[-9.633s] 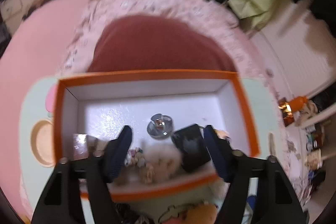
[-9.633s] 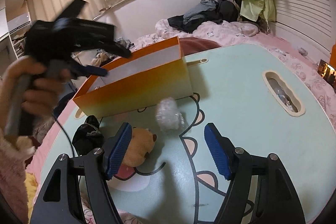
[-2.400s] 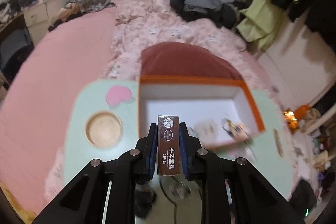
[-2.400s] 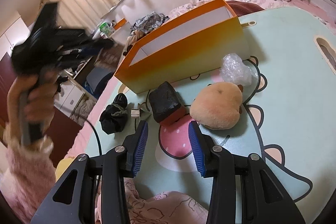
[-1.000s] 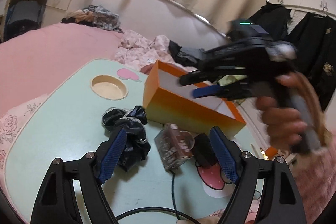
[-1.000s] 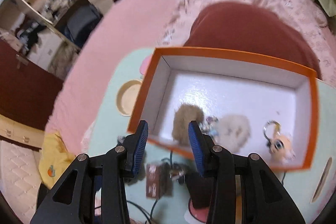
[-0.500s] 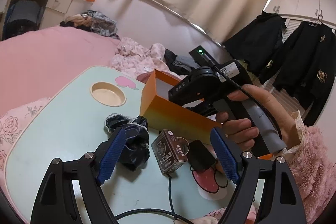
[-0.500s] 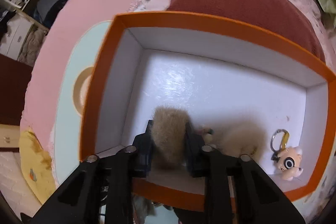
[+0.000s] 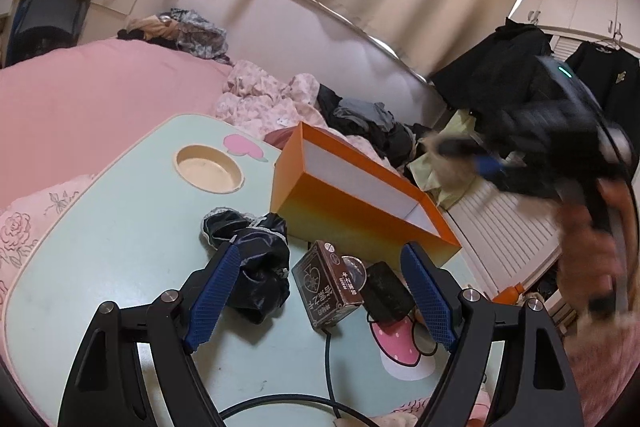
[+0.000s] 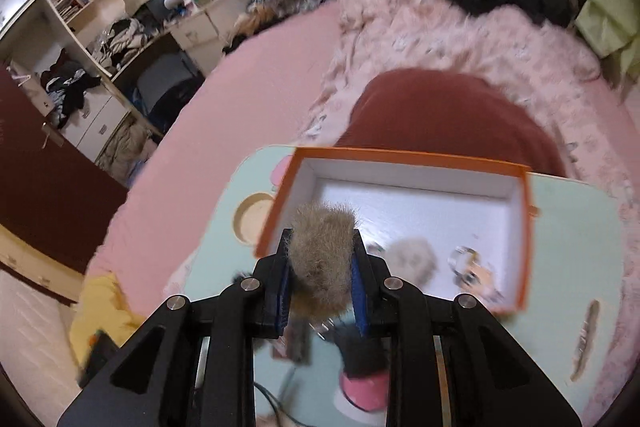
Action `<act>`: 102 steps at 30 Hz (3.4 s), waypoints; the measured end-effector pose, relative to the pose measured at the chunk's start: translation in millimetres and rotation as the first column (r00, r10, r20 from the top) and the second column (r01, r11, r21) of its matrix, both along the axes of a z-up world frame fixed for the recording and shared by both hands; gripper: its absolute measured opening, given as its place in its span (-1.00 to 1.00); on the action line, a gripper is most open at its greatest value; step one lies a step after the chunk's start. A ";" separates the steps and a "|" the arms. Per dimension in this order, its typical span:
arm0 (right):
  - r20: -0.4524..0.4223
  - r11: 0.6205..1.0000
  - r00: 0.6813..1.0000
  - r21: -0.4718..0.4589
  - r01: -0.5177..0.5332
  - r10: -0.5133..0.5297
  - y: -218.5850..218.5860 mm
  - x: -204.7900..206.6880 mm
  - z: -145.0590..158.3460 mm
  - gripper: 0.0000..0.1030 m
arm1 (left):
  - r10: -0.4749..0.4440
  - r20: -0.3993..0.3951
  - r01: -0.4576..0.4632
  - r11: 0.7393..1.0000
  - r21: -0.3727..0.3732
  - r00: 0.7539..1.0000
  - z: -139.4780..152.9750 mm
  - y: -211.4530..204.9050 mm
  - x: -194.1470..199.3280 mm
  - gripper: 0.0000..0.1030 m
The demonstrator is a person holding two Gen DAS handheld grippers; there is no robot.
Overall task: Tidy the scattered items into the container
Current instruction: 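Grasp brown fuzzy pompom in box with right tool, place on table, then grasp white fluffy pompom in box with left tool, place on table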
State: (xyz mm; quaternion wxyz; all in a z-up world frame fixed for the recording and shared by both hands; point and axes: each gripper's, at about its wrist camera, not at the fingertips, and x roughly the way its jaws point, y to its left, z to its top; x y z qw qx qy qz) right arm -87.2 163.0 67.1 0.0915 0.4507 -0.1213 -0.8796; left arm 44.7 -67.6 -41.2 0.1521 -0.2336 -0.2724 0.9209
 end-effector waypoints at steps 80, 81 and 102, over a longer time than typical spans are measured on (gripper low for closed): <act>-0.214 0.964 0.940 -0.056 0.260 -0.266 23.6 120.0 -114.9 0.33 | -0.333 0.430 0.483 0.820 -0.306 0.839 92.2 101.7 -100.2 -0.35; -0.214 0.964 0.940 -0.057 0.260 -0.266 23.7 119.7 -115.0 0.33 | -0.332 0.430 0.484 0.816 -0.316 0.840 84.2 98.8 -92.1 -0.35; -0.186 0.961 0.943 -0.060 0.270 -0.277 28.0 116.2 -119.6 0.33 | -0.153 0.131 0.190 0.921 -0.341 0.979 13.9 65.7 -25.5 0.69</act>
